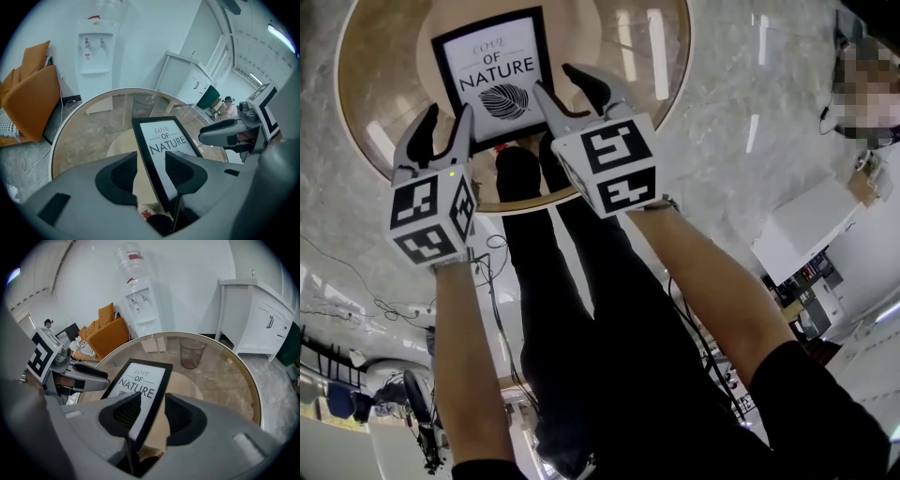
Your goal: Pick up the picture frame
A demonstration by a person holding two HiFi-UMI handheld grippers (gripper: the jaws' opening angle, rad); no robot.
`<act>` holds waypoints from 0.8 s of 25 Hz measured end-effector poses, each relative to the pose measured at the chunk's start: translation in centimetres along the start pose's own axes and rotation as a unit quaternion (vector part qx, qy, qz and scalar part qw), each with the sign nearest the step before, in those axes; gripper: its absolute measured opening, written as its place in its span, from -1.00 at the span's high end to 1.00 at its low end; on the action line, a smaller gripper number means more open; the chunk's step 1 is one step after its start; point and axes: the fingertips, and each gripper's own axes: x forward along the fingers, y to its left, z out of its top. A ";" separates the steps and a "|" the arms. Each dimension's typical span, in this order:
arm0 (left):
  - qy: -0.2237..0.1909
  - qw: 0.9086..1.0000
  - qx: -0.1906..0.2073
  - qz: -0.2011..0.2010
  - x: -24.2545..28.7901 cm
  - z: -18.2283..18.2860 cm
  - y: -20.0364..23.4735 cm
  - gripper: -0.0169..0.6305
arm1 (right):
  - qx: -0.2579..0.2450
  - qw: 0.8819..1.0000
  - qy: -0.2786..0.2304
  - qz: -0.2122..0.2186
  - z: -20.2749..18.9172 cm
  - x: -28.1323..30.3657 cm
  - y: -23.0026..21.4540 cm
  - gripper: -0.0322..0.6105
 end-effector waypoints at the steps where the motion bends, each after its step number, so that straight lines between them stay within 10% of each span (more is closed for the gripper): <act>1: 0.003 1.000 -0.001 -0.001 0.1 0.0 0.0 0.33 | 0.001 1.000 0.002 -0.001 -0.1 0.1 -0.1 0.40; 20: 0.020 0.999 -0.042 -0.009 2.5 -0.9 0.7 0.52 | 0.069 0.996 0.047 0.011 -2.4 3.3 -0.8 0.45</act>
